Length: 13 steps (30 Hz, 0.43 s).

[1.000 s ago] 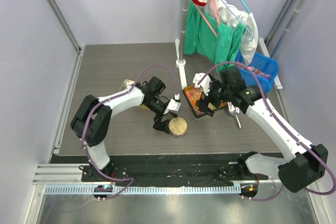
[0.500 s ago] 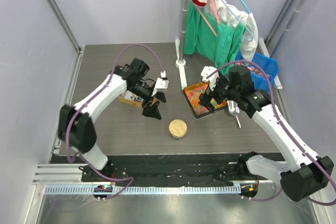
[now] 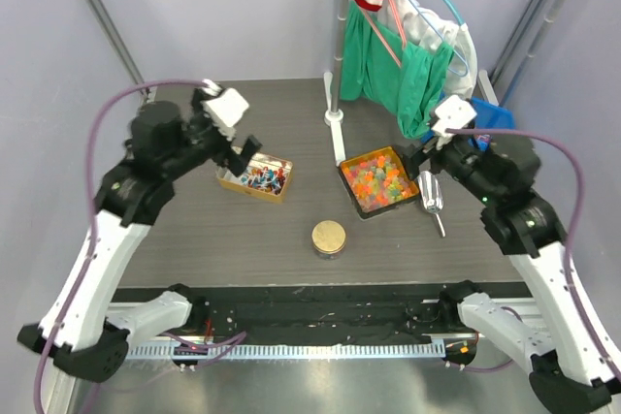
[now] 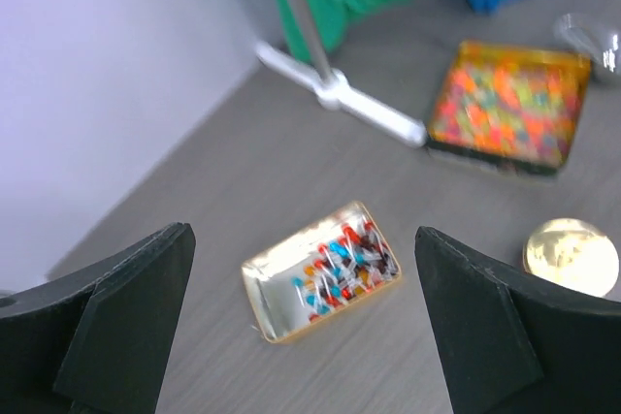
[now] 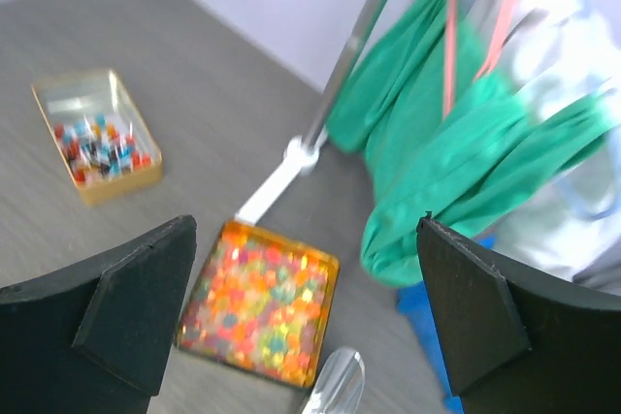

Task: Pack the candies
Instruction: Reset both arms

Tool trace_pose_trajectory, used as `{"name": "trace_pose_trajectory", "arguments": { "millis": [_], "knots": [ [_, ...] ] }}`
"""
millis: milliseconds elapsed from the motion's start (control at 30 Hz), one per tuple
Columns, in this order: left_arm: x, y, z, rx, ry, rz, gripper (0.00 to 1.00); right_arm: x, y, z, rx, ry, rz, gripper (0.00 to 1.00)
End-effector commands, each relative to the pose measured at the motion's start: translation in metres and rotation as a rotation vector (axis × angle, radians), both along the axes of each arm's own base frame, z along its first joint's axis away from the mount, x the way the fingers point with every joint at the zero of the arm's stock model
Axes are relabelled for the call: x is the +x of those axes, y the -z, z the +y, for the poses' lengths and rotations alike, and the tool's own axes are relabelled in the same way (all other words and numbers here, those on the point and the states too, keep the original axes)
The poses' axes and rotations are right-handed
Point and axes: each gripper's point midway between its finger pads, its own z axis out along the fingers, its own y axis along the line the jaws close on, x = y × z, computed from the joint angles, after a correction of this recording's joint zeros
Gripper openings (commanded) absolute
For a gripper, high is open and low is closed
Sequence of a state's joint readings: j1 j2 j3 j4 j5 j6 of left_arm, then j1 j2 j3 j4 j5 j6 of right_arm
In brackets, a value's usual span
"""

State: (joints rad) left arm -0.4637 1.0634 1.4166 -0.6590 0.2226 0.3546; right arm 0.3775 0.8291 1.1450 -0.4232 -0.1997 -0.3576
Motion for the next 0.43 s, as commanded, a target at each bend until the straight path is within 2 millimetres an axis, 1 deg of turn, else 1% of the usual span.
{"name": "trace_pose_trajectory", "arguments": {
  "millis": [0, 33, 67, 100, 133, 200, 233, 267, 300, 333, 400],
  "knots": [
    [-0.044, -0.09, 0.018, -0.203, 0.012, -0.129, 1.0, -0.033, -0.065, 0.0, 0.113, -0.049, -0.089, 1.0],
    [-0.061, -0.099, 0.017, -0.225, 0.054, -0.142, 1.0, -0.047, -0.066, 0.011, 0.134, -0.134, -0.066, 1.0],
    [-0.072, -0.1, 0.017, -0.24, 0.086, -0.12, 1.0, -0.055, -0.068, 0.016, 0.14, -0.176, -0.054, 1.0],
    [-0.088, -0.103, 0.009, -0.257, 0.171, -0.109, 1.0, -0.064, -0.078, 0.019, 0.152, -0.212, -0.062, 1.0],
    [-0.101, -0.111, 0.008, -0.274, 0.206, -0.122, 1.0, -0.074, -0.078, 0.024, 0.155, -0.264, -0.044, 1.0],
    [-0.115, -0.113, 0.007, -0.296, 0.252, -0.11, 1.0, -0.082, -0.088, 0.023, 0.165, -0.278, -0.057, 1.0],
    [-0.117, -0.11, 0.006, -0.296, 0.261, -0.104, 1.0, -0.084, -0.086, 0.023, 0.159, -0.282, -0.048, 1.0],
    [-0.121, -0.111, 0.007, -0.299, 0.267, -0.111, 1.0, -0.085, -0.088, 0.022, 0.16, -0.276, -0.053, 1.0],
    [-0.122, -0.11, 0.008, -0.305, 0.263, -0.109, 1.0, -0.088, -0.091, 0.021, 0.16, -0.275, -0.058, 1.0],
    [-0.122, -0.11, 0.007, -0.308, 0.267, -0.105, 1.0, -0.088, -0.088, 0.021, 0.153, -0.277, -0.045, 1.0],
    [-0.12, -0.107, 0.006, -0.309, 0.265, -0.095, 1.0, -0.093, -0.092, 0.02, 0.158, -0.284, -0.05, 1.0]
  ]
}}
